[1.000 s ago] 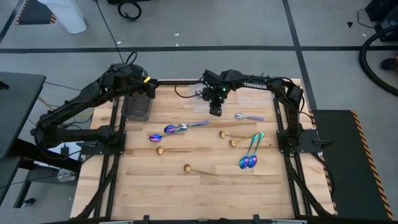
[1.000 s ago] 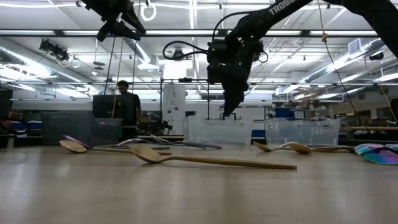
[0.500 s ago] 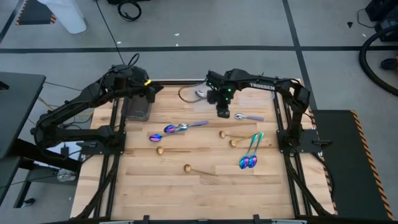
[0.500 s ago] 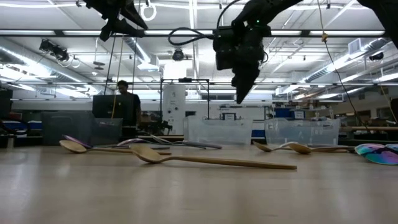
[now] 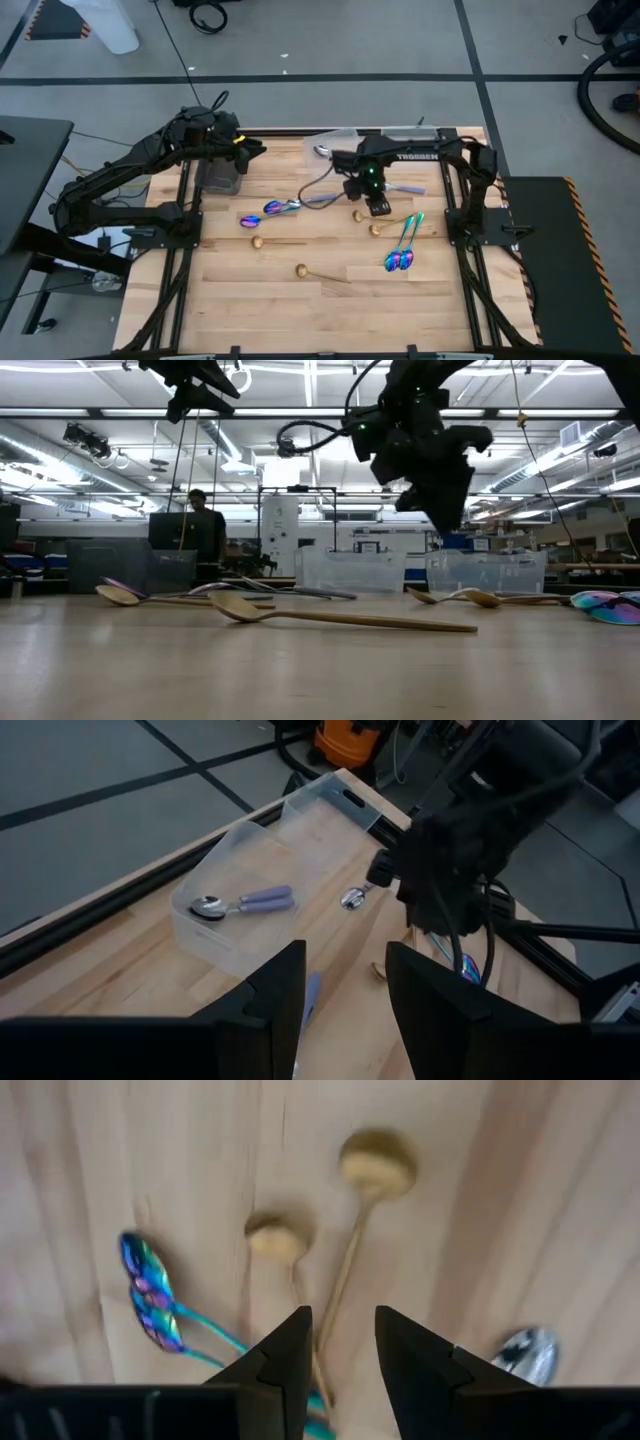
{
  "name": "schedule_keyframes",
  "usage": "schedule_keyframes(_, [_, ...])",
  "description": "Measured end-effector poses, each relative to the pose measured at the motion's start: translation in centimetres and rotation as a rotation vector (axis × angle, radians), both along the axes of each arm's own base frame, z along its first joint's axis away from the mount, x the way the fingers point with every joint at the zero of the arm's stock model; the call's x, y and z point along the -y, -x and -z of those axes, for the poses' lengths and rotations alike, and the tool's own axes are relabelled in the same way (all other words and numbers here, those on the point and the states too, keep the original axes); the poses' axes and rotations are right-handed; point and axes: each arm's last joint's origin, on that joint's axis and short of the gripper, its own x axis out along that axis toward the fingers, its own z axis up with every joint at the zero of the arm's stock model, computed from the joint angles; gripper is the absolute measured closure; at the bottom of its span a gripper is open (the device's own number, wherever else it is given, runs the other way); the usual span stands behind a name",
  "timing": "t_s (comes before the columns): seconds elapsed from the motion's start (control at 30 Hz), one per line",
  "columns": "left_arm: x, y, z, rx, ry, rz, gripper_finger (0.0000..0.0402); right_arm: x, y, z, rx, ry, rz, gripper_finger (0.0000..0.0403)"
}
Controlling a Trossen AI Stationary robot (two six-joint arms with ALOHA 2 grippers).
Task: Sort silverware by color (type)
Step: Put the blue spoon into the right transparent bin
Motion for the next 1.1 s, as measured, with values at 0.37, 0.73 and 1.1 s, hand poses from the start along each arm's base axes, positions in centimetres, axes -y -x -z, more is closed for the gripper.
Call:
schedule_keyframes(0.37, [0.0,0.0,0.0,0.014,0.039,-0.019,0.0253,-3.5,1.9,2.4,-0.229,-0.057,-0.003,0.0283])
schedule_keyframes(0.73, [0.8,-0.4,0.0,0.043,0.123,-0.024,0.0253,-5.1,2.4,0.8,-0.128,-0.043,-0.117,0.0302])
schedule_keyframes(1.1, [3.4,-2.1,0.2,0.044,0.081,-0.159,0.0253,-5.7,3.5,-2.0,0.029,0.013,-0.151,0.0308])
